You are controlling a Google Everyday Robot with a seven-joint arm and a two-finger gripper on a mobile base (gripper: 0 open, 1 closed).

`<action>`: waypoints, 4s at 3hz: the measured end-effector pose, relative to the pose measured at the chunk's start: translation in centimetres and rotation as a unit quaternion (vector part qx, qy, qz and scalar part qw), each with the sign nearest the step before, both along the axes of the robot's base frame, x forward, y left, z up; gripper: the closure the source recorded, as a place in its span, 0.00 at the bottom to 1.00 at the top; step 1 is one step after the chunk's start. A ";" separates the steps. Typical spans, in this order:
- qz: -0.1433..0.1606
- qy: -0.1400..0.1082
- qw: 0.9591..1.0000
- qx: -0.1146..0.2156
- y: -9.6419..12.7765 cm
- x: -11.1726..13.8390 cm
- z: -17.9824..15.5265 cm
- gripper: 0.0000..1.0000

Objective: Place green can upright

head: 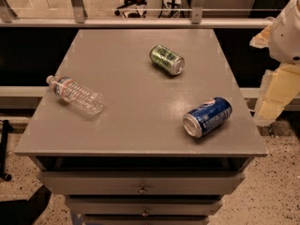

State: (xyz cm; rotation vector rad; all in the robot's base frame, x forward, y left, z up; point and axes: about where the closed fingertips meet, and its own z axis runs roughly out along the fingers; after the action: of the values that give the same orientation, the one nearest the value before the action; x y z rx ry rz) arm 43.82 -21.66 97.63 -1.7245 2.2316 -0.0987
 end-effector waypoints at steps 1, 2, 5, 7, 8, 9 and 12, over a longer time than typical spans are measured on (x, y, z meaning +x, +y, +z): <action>0.000 0.000 1.000 0.000 0.0 0.0 0.0 0.00; -0.001 -0.005 1.000 0.008 0.2 0.2 0.2 0.00; -0.072 0.013 0.994 0.086 5.6 12.3 -5.0 0.00; -0.143 0.028 0.979 0.144 9.1 23.3 -7.5 0.00; -0.160 0.034 0.975 0.153 10.4 26.0 -8.2 0.00; -0.184 0.046 0.969 0.156 12.1 28.0 -9.5 0.00; -0.257 0.064 0.957 0.116 15.6 31.1 -12.7 0.03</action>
Offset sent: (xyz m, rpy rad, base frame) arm 0.0045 0.0028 -0.0014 0.0378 -0.0029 -0.0024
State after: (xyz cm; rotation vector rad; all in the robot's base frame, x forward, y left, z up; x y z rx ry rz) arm 74.96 -6.02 84.97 -1.0298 2.6129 0.1560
